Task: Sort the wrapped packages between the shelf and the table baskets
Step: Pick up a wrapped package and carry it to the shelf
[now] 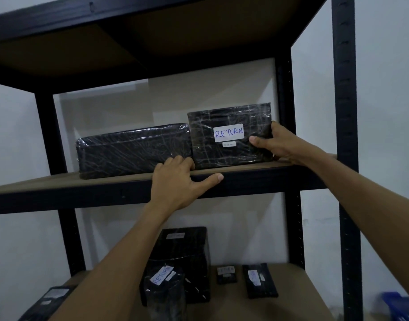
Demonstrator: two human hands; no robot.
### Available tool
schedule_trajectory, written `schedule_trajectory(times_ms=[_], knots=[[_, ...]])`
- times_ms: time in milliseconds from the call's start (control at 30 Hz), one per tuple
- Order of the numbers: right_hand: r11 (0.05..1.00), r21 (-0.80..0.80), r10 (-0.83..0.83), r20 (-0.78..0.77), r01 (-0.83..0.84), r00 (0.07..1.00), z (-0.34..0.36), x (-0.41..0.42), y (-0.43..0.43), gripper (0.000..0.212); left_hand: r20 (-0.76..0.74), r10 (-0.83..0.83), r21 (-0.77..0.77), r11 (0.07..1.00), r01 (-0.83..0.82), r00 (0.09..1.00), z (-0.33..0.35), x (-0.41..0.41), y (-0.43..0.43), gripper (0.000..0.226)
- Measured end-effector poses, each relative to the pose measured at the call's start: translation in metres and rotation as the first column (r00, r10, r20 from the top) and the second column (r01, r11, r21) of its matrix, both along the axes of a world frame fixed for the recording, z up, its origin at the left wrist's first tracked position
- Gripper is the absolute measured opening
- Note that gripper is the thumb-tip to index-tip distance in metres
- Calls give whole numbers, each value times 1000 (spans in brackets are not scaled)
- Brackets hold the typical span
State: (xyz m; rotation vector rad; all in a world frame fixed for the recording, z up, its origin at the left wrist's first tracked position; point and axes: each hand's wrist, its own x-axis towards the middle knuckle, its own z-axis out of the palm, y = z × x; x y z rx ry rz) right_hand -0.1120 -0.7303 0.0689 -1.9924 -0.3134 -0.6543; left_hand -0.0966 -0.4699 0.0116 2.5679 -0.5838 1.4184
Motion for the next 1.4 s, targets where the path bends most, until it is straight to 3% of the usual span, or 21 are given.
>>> schedule_trajectory(times_ms=[233, 367, 633, 700, 800, 867, 933, 1000, 1067, 1167, 1400], knots=[[997, -27, -69, 44, 71, 997, 1, -5, 4, 38, 66, 21, -3, 1000, -21, 998, -3, 6, 0, 86], [988, -42, -142, 171, 151, 975, 1, -15, 11, 35, 115, 35, 7, 999, -36, 993, -5, 8, 2, 88], [976, 204, -128, 253, 77, 959, -23, -69, 16, 27, 105, -46, -144, 988, 61, 993, -44, -14, 0, 75], [971, 237, -103, 248, 43, 963, -29, -88, 7, 23, 45, -59, -160, 985, 65, 997, -51, -31, -3, 75], [964, 266, -46, 221, -15, 974, -43, -123, -8, 16, -173, -93, -169, 984, 63, 980, -61, -67, -12, 76], [965, 258, 3, 173, -49, 985, -54, -148, -20, 16, -390, -150, -136, 985, 104, 909, -69, -102, -24, 62], [969, 234, 59, 112, -84, 992, -67, -174, -35, 18, -727, -154, -62, 985, 160, 669, -77, -141, -39, 42], [969, 219, 110, 44, -117, 993, -80, -199, -52, 20, -888, -8, 87, 979, 185, 461, -93, -175, -56, 37], [962, 230, 148, -4, -143, 989, -94, -224, -68, 20, -901, 50, 138, 975, 174, 432, -115, -201, -69, 47], [948, 281, 166, -30, -151, 986, -117, -255, -87, 19, -883, -23, 52, 988, 148, 468, -149, -235, -82, 53], [878, 464, 177, -87, -117, 980, -168, -322, -121, 17, -883, -210, -153, 974, 165, 419, -187, -293, -111, 25]])
